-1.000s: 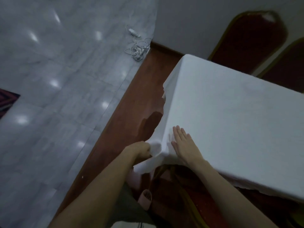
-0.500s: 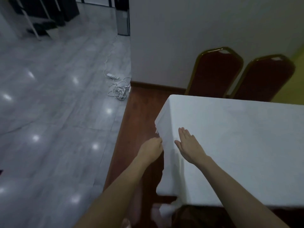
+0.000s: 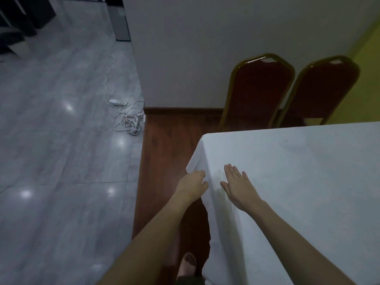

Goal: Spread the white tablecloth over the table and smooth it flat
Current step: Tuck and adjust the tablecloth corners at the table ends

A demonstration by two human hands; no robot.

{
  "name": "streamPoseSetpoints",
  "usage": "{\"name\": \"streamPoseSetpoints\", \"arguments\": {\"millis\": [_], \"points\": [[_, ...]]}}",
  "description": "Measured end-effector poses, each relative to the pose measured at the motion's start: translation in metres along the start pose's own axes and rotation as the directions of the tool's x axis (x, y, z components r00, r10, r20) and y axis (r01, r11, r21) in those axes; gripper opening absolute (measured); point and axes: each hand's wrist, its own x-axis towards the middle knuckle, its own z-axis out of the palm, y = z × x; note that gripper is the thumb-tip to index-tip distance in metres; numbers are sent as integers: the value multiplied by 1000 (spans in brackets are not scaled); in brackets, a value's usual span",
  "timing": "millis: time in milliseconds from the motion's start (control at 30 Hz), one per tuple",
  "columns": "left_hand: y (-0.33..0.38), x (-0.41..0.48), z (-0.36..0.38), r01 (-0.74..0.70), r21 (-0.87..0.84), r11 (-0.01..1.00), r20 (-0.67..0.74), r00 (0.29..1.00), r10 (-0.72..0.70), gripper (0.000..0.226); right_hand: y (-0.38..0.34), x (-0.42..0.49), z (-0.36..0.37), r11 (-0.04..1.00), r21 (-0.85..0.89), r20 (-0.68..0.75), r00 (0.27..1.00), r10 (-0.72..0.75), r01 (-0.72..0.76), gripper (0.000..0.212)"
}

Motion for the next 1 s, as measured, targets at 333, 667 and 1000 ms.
{"name": "streamPoseSetpoints", "arguments": {"millis": [333, 667, 1000], "points": [[-36, 113, -53, -45, 74, 996, 72, 997, 40, 22, -12, 107, -26, 996, 18, 41, 995, 87, -88, 60], [-77, 226, -68, -153, 95, 984, 195, 972, 133, 18, -19, 182, -36, 970, 104, 115, 971, 208, -220, 61], [-92, 293, -13, -186, -109, 976, 270, 940, 209, 27, -22, 217, 21, 966, 45, 32, 967, 252, -254, 85]]}}
